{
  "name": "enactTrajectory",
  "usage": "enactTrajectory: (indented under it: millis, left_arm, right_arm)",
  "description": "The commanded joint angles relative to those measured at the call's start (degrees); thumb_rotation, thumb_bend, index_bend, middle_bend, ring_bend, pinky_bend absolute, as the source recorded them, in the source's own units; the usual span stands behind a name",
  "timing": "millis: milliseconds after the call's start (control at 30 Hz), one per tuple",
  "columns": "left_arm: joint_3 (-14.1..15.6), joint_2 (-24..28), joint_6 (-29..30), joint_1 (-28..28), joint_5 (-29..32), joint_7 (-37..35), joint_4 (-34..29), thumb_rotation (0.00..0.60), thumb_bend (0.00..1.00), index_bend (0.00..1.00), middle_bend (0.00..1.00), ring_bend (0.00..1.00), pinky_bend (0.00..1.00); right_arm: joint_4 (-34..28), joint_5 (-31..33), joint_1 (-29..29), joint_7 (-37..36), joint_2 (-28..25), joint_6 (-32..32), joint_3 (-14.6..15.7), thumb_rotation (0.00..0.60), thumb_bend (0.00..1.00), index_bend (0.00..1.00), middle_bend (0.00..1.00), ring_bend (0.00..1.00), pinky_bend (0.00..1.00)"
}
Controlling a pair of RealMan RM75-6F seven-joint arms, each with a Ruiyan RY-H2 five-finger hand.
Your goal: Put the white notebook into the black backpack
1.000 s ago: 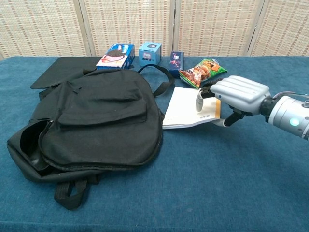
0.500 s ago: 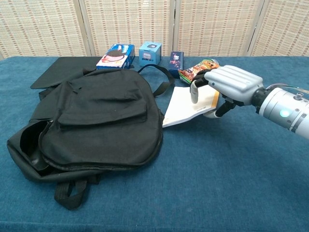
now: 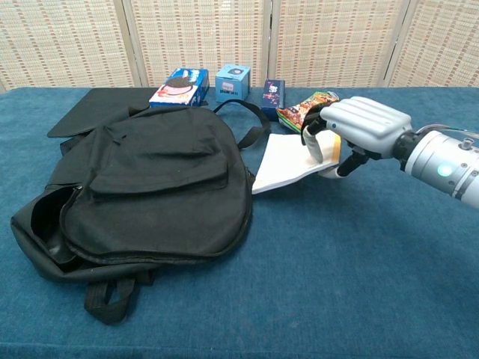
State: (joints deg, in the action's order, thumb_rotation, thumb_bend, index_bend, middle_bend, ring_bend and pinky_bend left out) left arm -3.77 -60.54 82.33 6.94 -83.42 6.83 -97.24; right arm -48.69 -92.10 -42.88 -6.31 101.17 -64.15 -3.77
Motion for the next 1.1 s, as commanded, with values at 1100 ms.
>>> enactTrajectory:
  millis: [1100]
  left_arm:
    - [1.8, -1.8, -21.3, 23.8, -17.5, -22.1, 10.5, 0.6, 0.22, 0.16, 0.04, 0.12, 0.09]
  right_arm:
    - [-26.7, -2.8, 4.3, 19.5, -28.8, -12.0, -2.6, 0.6, 0.51, 0.64, 0.39, 0.19, 0.18]
